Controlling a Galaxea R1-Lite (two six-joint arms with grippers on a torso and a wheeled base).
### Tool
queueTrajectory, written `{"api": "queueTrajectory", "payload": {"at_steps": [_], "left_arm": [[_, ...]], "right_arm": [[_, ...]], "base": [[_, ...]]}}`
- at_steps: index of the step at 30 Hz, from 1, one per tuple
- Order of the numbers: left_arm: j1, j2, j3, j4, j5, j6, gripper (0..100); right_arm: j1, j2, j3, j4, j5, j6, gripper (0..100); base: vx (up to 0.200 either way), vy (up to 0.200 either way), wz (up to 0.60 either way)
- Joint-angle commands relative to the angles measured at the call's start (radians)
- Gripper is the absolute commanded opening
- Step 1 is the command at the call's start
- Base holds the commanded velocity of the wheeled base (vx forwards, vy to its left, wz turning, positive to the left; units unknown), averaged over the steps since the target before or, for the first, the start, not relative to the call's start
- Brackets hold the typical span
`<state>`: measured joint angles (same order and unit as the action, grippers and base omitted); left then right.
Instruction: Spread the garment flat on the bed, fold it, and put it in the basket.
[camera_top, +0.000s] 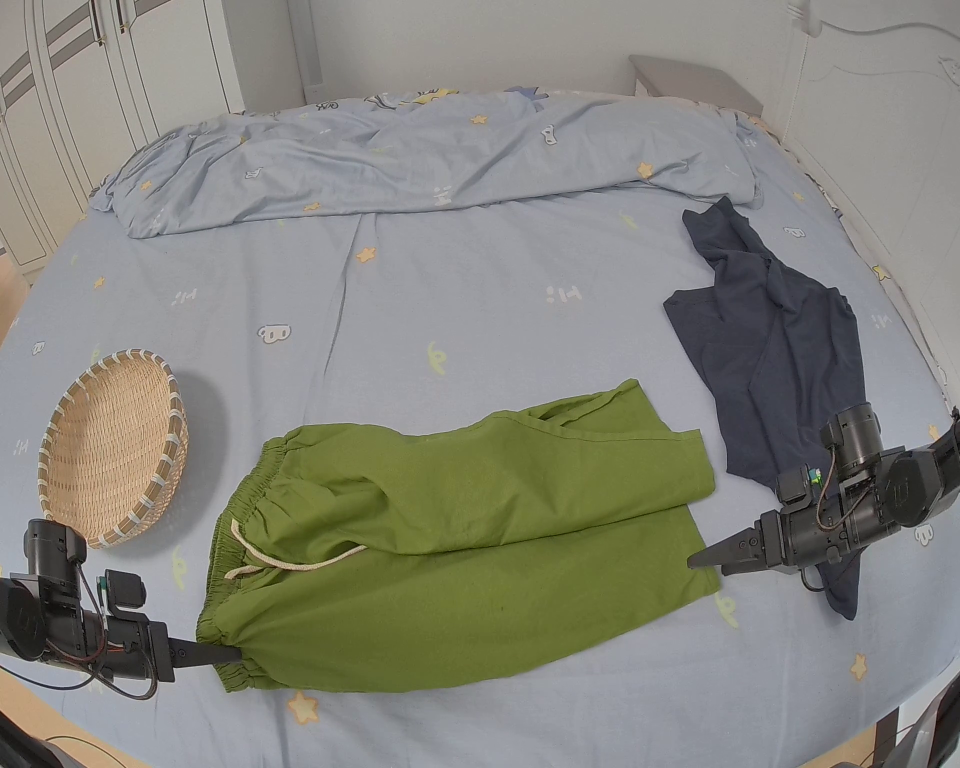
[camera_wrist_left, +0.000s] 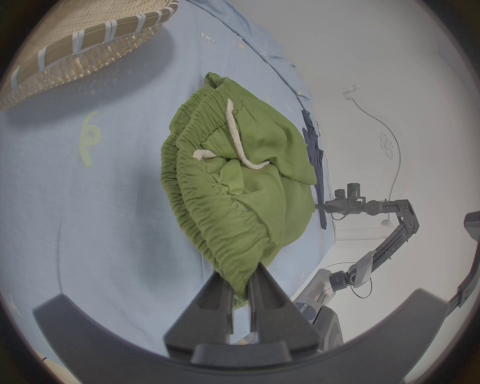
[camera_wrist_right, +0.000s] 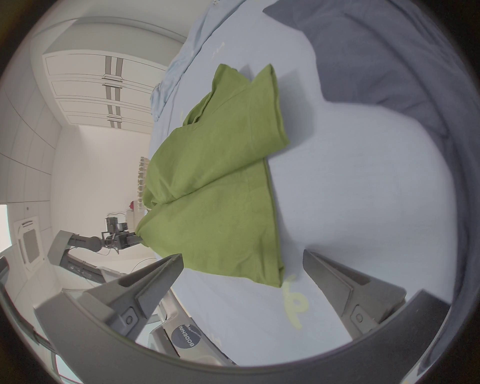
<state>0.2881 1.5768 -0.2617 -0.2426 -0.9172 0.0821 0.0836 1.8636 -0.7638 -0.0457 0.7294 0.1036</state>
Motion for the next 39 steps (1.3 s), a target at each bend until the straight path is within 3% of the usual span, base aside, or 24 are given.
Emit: {"api": "queueTrajectory", "payload": {"at_steps": [1,8,12,17,18,33,36,39], "left_arm": [[0.000,0.005,0.001,-0.003,0.000,0.001,0],[-0.001,0.006,0.001,-0.003,0.000,0.001,0],[-0.001,0.017,0.001,-0.004,0.000,0.002,0],[0.000,0.045,-0.001,-0.006,0.000,0.018,0],[0.003,0.057,-0.001,-0.006,0.001,0.042,0],[0.014,0.065,-0.016,0.006,0.003,0.059,0],[0.039,0.063,-0.028,0.006,0.005,0.057,0],[0.060,0.065,-0.048,0.025,0.014,0.057,0]], "right_arm": [[0.004,0.046,0.017,-0.022,0.038,-0.001,100],[0.007,0.091,0.006,-0.040,0.053,-0.001,100],[0.005,0.092,0.011,-0.080,0.104,0.002,100],[-0.002,0.117,0.005,-0.095,0.119,0.001,100],[-0.002,0.121,0.000,-0.095,0.117,-0.001,0],[-0.039,0.114,0.024,-0.094,0.104,-0.010,0],[-0.035,0.012,0.080,-0.088,0.039,-0.010,0],[-0.016,-0.052,0.146,-0.092,-0.074,-0.013,0]], "base": [[0.000,0.000,0.00],[0.000,0.000,0.00],[0.000,0.000,0.00],[0.000,0.000,0.00],[0.000,0.000,0.00],[0.000,0.000,0.00],[0.000,0.000,0.00],[0.000,0.000,0.00]]}}
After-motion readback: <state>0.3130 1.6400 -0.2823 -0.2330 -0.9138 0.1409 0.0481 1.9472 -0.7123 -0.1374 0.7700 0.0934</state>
